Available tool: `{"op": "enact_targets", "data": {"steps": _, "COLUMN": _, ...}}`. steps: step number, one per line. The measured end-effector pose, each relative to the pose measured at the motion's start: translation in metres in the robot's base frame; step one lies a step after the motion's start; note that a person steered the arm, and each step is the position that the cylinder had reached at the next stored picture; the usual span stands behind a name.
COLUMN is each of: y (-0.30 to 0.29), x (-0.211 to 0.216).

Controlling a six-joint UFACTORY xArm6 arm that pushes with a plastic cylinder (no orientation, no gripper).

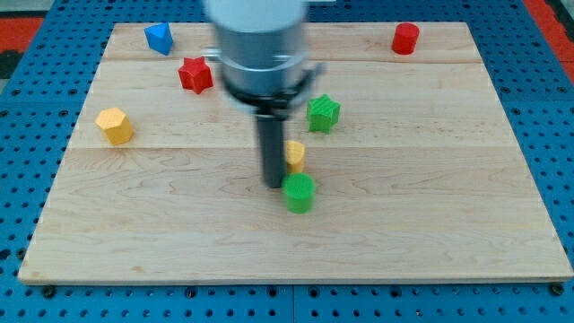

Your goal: Move the green blocks horizontally

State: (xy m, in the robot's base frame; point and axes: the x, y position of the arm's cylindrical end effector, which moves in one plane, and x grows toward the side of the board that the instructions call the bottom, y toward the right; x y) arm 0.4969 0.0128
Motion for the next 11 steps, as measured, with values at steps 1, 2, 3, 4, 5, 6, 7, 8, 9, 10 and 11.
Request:
{"op": "enact_targets", "data": {"steps": 1, "y": 0.06, "x": 0.003}}
{"op": "enact_targets", "data": {"steps": 2, "y": 0.031, "x": 0.003}}
{"op": "enact_targets", "data": {"steps": 3, "y": 0.021, "x": 0.003}}
{"op": "enact_targets", "data": {"steps": 4, "y": 0.015, "x": 0.0}}
{"op": "enact_targets", "data": {"steps": 5, "y": 0.013, "x": 0.028}}
{"op": "enact_targets", "data": {"steps": 6, "y": 0.035, "x": 0.051}}
{"op": "enact_targets", "data": {"steps": 7, "y": 0.092, "x": 0.054}}
{"op": "enact_targets", "data": {"steps": 8, "y": 0.109, "x": 0.039}}
{"op": "enact_targets", "data": {"steps": 9, "y": 0.132, "x": 0.034}}
{"op": "enact_targets", "data": {"steps": 10, "y": 0.161, "x": 0.0}}
{"op": "enact_targets", "data": {"steps": 11, "y": 0.173, "x": -0.021}}
